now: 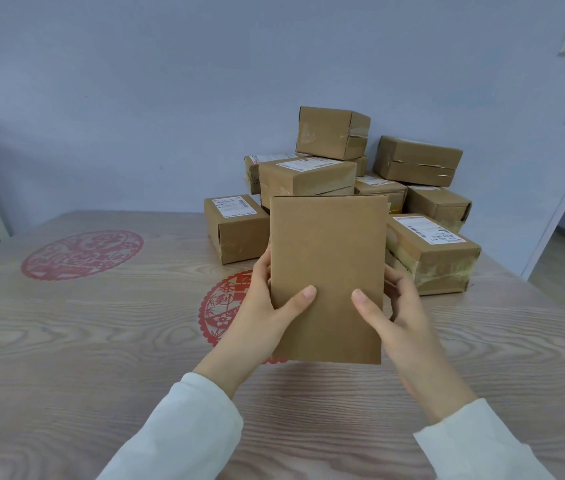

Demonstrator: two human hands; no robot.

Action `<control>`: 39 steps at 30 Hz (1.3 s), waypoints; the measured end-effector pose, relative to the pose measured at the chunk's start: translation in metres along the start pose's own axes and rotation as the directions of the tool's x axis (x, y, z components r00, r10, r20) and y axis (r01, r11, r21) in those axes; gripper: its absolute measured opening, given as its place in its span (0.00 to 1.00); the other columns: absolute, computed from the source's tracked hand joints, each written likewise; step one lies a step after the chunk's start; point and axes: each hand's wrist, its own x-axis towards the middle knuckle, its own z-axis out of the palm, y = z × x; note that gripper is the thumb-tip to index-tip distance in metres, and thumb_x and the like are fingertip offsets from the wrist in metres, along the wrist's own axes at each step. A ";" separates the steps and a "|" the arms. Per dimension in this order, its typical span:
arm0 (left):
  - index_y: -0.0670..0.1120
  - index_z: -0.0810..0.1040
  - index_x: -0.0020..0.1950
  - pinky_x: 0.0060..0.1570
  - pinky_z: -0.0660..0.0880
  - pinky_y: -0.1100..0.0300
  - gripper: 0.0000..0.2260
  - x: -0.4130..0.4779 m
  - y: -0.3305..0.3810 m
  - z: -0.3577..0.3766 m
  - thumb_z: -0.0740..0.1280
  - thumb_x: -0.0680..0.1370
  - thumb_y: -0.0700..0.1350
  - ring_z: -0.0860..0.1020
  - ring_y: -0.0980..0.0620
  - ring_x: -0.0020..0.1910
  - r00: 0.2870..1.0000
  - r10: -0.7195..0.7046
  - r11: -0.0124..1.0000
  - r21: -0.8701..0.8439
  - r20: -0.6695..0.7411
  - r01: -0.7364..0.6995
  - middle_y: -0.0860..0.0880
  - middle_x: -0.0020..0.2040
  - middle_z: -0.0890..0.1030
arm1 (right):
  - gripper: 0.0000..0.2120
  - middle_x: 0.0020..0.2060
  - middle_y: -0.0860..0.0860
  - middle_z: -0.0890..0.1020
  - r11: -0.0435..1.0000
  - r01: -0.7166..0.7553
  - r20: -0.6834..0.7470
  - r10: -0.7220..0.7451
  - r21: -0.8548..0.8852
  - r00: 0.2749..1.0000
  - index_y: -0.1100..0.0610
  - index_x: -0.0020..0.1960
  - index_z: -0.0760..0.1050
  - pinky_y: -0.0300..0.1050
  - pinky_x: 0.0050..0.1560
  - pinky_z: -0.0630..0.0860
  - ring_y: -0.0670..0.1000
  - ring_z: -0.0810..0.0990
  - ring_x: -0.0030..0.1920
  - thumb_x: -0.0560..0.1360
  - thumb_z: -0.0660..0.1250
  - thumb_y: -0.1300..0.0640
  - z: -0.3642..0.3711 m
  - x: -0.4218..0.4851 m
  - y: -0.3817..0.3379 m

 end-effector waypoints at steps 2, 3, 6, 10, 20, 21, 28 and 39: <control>0.56 0.52 0.76 0.54 0.76 0.67 0.42 -0.001 0.000 0.000 0.70 0.66 0.55 0.73 0.63 0.61 1.000 -0.008 1.000 0.011 0.013 0.008 0.59 0.66 0.71 | 0.35 0.64 0.45 0.73 1.000 0.005 -0.038 -0.005 0.007 0.999 0.49 0.68 0.65 0.37 0.56 0.76 0.39 0.72 0.62 0.62 0.68 0.43 0.001 0.000 -0.001; 0.55 0.53 0.76 0.54 0.75 0.68 0.43 -0.002 0.000 0.001 0.70 0.65 0.55 0.72 0.62 0.62 1.000 -0.002 1.000 0.016 0.011 0.002 0.58 0.67 0.70 | 0.37 0.65 0.46 0.72 1.000 0.011 -0.048 -0.011 -0.007 0.999 0.50 0.70 0.65 0.39 0.57 0.75 0.40 0.72 0.63 0.62 0.68 0.42 0.002 0.001 -0.002; 0.54 0.54 0.75 0.50 0.75 0.72 0.42 -0.001 0.001 0.002 0.69 0.65 0.56 0.73 0.63 0.60 0.999 0.020 1.000 0.014 -0.039 -0.019 0.56 0.67 0.71 | 0.38 0.67 0.48 0.70 0.992 0.045 -0.041 -0.050 -0.117 0.998 0.51 0.72 0.62 0.45 0.64 0.72 0.43 0.69 0.67 0.64 0.67 0.42 0.003 0.001 -0.004; 0.52 0.56 0.75 0.51 0.75 0.71 0.39 0.002 0.000 0.000 0.70 0.67 0.54 0.74 0.62 0.61 0.999 0.019 1.000 0.005 -0.039 -0.018 0.55 0.67 0.72 | 0.39 0.67 0.49 0.70 0.988 0.036 -0.029 -0.041 -0.152 0.999 0.54 0.71 0.64 0.41 0.62 0.72 0.44 0.70 0.66 0.64 0.67 0.42 0.003 0.003 -0.004; 0.52 0.58 0.74 0.47 0.74 0.75 0.36 0.001 0.004 0.001 0.69 0.69 0.55 0.73 0.68 0.56 0.995 0.069 0.997 0.022 -0.073 -0.067 0.58 0.63 0.73 | 0.40 0.65 0.50 0.73 0.984 0.068 -0.057 -0.078 -0.167 0.995 0.53 0.70 0.65 0.48 0.67 0.70 0.45 0.72 0.65 0.62 0.68 0.40 0.007 0.002 -0.006; 0.52 0.58 0.74 0.47 0.73 0.75 0.35 0.000 0.004 0.001 0.69 0.70 0.53 0.73 0.68 0.56 0.995 0.068 0.998 0.018 -0.067 -0.067 0.58 0.63 0.73 | 0.40 0.65 0.49 0.73 0.987 0.063 -0.052 -0.072 -0.151 0.996 0.53 0.70 0.65 0.48 0.67 0.70 0.45 0.72 0.65 0.62 0.68 0.40 0.007 0.002 -0.006; 0.50 0.59 0.71 0.45 0.73 0.75 0.35 -0.002 0.012 0.004 0.68 0.67 0.55 0.75 0.72 0.52 0.991 0.114 0.993 0.004 -0.070 -0.114 0.59 0.61 0.73 | 0.37 0.61 0.49 0.76 0.991 0.102 -0.042 -0.105 -0.082 0.994 0.53 0.71 0.63 0.39 0.58 0.74 0.47 0.75 0.62 0.65 0.72 0.46 0.009 0.002 -0.006; 0.55 0.63 0.55 0.38 0.73 0.76 0.16 -0.009 0.016 0.007 0.63 0.71 0.55 0.76 0.75 0.41 0.995 0.060 0.996 -0.057 -0.078 -0.065 0.62 0.49 0.76 | 0.26 0.53 0.44 0.78 0.993 0.118 -0.044 -0.118 0.008 0.992 0.44 0.57 0.69 0.33 0.53 0.76 0.43 0.77 0.57 0.60 0.70 0.45 0.007 0.002 -0.012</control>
